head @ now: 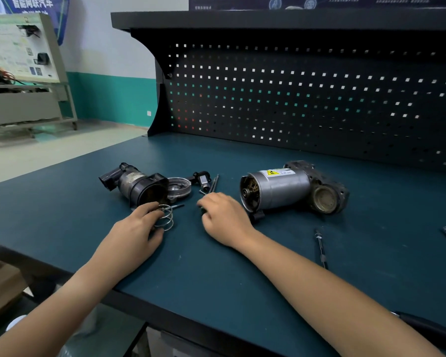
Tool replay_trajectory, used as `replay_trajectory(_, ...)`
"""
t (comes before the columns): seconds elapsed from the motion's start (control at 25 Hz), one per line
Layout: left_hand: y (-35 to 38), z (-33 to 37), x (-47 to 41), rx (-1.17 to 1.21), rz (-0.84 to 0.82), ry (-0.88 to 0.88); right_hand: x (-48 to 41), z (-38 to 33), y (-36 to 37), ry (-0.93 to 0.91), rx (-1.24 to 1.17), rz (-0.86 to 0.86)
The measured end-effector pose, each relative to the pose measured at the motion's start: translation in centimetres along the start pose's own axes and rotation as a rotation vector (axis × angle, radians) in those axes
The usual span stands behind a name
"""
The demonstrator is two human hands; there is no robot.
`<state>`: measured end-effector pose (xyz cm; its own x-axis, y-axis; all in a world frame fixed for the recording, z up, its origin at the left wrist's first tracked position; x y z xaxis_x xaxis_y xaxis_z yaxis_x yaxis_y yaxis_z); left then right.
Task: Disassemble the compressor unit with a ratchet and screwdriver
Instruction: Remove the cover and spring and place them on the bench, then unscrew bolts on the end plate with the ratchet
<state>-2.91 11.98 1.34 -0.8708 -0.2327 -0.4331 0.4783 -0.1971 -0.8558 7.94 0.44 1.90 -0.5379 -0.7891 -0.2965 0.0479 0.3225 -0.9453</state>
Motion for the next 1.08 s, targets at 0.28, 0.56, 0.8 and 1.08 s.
replay_trajectory(0.28, -0.5, 0.3, 0.0, -0.025, 0.071, 0.036, 0.8, -3.9, 1.2, -0.123, 0.125, -0.086)
replay_trajectory(0.56, -1.5, 0.9, -0.2, -0.148, 0.236, 0.119, 6.2, -6.1, -1.2, -0.298, 0.249, -0.077)
replay_trajectory(0.8, -2.1, 7.0, 0.1, 0.034, 0.337, 0.36, 11.3, -1.0, -8.3, -0.094, 0.014, -0.024)
replay_trajectory(1.08, 5.5, 14.1, -8.7, 0.55, -0.253, 0.022, 16.3, 17.1, -13.2, 0.641, -0.257, 0.309)
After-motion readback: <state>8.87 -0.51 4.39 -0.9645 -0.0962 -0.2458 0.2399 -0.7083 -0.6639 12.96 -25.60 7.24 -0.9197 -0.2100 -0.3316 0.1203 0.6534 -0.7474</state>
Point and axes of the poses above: each hand's wrist, its own x-axis away from the middle knuckle, its own y-axis out of the palm, z = x × y, the point moved 7 cm from there along -x, towards the middle knuckle, and after that the axes turned 6 degrees about -z, right-handed, at the moved point
